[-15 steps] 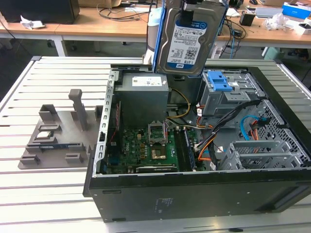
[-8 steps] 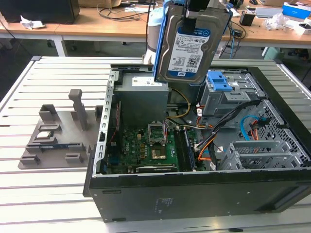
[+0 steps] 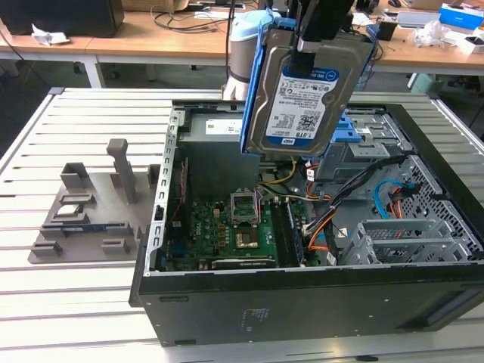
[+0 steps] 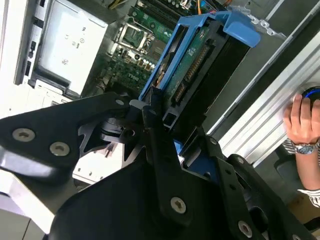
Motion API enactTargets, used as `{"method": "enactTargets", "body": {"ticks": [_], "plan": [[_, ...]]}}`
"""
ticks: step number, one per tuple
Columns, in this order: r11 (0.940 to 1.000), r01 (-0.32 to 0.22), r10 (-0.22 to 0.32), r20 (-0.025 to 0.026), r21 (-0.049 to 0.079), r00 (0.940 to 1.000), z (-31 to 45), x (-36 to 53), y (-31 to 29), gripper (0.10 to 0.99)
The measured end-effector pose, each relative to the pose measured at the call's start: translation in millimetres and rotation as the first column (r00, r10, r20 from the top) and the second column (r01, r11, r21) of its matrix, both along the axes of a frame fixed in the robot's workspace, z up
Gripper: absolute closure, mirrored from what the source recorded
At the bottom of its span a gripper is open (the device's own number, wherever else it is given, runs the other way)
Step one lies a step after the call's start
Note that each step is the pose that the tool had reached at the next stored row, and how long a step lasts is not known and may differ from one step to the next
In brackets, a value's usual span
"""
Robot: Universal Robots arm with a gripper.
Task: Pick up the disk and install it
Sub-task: 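Pick up the disk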
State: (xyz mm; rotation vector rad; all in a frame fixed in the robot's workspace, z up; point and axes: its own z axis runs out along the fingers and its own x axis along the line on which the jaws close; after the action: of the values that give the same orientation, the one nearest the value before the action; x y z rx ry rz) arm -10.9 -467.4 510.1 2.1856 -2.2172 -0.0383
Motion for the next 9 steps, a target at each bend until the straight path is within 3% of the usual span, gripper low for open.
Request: {"method": "enactTargets", "body": {"ticks": [2,6,7,9], "plan": [[1.0,0.0,0.0,0.0,-0.002,1.0,-0.4,-0.1,-9.7,0.718],[1.0,0.0,0.0,0.0,-0.007,1.0,-1.7,-0.4,-37.6,0.718],[1.0,0.0,0.0,0.0,-0.009,1.0,-1.9,-0.5,-45.3,0.718],[0.9999,0.0,0.0,0.0,-0.012,1.0,-3.3,-0.5,-66.3,0.718]]}}
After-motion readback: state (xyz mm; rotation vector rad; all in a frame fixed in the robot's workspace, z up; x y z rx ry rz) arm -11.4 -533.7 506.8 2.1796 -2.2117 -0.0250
